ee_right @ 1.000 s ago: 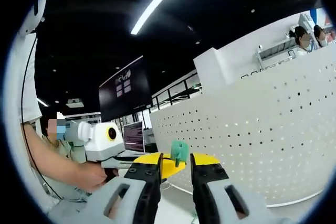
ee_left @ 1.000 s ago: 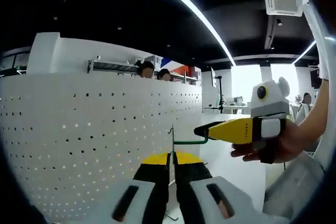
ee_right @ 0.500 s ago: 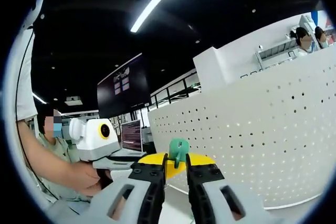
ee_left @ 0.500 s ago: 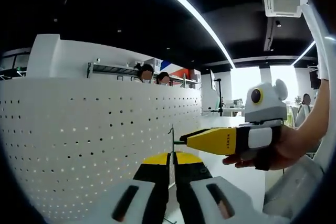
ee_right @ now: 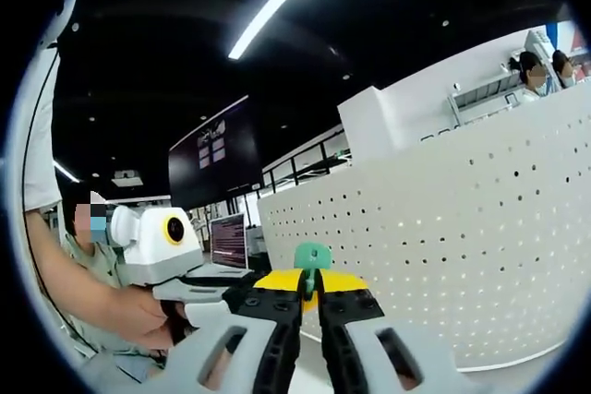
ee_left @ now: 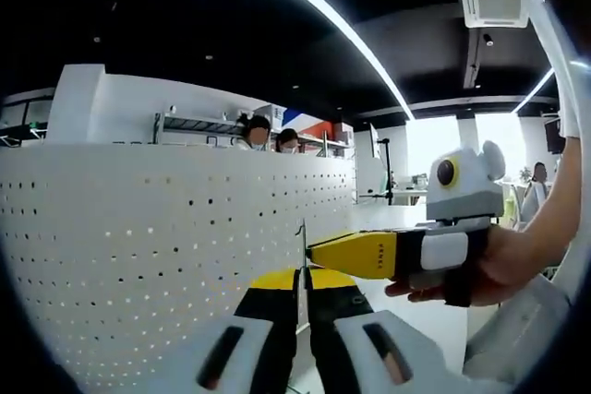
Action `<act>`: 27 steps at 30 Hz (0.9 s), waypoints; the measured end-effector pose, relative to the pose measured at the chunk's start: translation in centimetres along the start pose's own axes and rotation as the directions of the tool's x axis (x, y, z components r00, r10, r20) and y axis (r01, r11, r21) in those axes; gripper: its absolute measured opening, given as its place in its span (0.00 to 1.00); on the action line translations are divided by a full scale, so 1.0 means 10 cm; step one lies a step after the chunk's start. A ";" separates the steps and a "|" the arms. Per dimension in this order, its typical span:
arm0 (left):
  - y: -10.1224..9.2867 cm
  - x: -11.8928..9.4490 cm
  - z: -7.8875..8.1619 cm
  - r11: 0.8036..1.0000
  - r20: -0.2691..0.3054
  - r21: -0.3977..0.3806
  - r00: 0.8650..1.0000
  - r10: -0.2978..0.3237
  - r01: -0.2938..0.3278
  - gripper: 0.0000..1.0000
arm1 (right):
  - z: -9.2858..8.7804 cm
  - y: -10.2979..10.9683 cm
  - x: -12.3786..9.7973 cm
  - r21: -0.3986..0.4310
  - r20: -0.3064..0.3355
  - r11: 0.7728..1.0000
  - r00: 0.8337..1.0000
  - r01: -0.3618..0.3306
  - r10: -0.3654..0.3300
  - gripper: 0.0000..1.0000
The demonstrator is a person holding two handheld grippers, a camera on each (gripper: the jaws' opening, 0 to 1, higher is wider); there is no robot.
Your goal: Insert the hook assembly into the mounting plate slot until the hook locks in place.
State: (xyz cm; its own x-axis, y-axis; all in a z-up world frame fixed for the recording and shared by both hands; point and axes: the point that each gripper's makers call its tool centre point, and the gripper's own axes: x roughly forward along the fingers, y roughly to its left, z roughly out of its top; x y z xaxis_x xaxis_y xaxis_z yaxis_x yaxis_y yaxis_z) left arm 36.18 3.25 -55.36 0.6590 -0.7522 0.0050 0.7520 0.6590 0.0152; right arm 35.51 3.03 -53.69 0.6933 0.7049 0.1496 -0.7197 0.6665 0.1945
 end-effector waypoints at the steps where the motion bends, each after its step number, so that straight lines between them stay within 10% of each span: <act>1: -0.01 0.00 0.00 1.000 0.002 -0.001 1.000 -0.001 0.001 0.02 | 0.00 0.00 0.00 0.001 0.002 1.000 1.000 0.002 -0.002 0.04; 27: -0.04 0.04 0.03 0.998 0.025 -0.050 0.999 0.025 -0.023 0.02 | 0.07 -0.02 -0.04 -0.009 0.022 0.999 0.999 0.038 -0.037 0.00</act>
State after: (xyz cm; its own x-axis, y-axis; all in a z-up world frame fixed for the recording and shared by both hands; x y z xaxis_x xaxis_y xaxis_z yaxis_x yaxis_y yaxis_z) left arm 36.08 2.69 -55.03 0.6768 -0.7356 0.0301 0.7362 0.6759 -0.0350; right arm 35.38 2.44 -53.10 0.7204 0.6741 0.1631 -0.6934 0.6947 0.1915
